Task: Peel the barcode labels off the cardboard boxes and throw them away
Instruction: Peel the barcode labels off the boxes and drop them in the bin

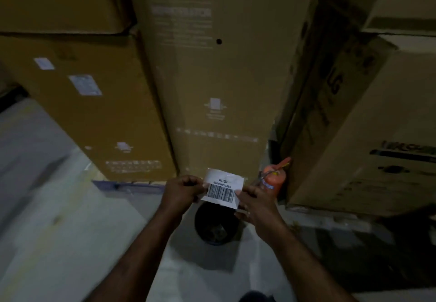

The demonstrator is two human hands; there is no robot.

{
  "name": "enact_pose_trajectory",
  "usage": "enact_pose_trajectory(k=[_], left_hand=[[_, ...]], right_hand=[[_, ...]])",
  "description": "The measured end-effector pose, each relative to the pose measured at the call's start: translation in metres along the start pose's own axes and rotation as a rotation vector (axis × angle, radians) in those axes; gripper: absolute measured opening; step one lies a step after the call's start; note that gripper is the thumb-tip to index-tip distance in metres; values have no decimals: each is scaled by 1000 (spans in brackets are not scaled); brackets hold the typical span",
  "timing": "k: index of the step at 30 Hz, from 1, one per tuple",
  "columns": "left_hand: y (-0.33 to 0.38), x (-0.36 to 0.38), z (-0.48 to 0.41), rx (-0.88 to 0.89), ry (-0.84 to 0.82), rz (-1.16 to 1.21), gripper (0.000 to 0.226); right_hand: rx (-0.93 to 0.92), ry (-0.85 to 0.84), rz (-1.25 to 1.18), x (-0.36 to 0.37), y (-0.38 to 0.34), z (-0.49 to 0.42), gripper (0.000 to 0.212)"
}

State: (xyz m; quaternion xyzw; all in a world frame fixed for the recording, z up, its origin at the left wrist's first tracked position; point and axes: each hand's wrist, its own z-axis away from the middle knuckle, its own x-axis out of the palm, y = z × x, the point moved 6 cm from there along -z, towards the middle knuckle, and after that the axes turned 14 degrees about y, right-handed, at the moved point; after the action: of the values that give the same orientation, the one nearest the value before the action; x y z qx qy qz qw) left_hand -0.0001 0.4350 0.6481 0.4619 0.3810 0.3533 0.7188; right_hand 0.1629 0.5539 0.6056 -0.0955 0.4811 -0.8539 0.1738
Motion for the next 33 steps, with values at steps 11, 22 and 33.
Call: enact_pose_trajectory(k=[11, 22, 33], left_hand=[[-74, -13, -99, -121, 98, -185, 15], [-235, 53, -221, -443, 75, -373, 4], [-360, 85, -273, -640, -34, -394, 18]], right_hand=[[128, 78, 170, 69, 47, -78, 8], [342, 318, 434, 55, 228, -263, 13], [467, 202, 708, 125, 285, -341, 16]])
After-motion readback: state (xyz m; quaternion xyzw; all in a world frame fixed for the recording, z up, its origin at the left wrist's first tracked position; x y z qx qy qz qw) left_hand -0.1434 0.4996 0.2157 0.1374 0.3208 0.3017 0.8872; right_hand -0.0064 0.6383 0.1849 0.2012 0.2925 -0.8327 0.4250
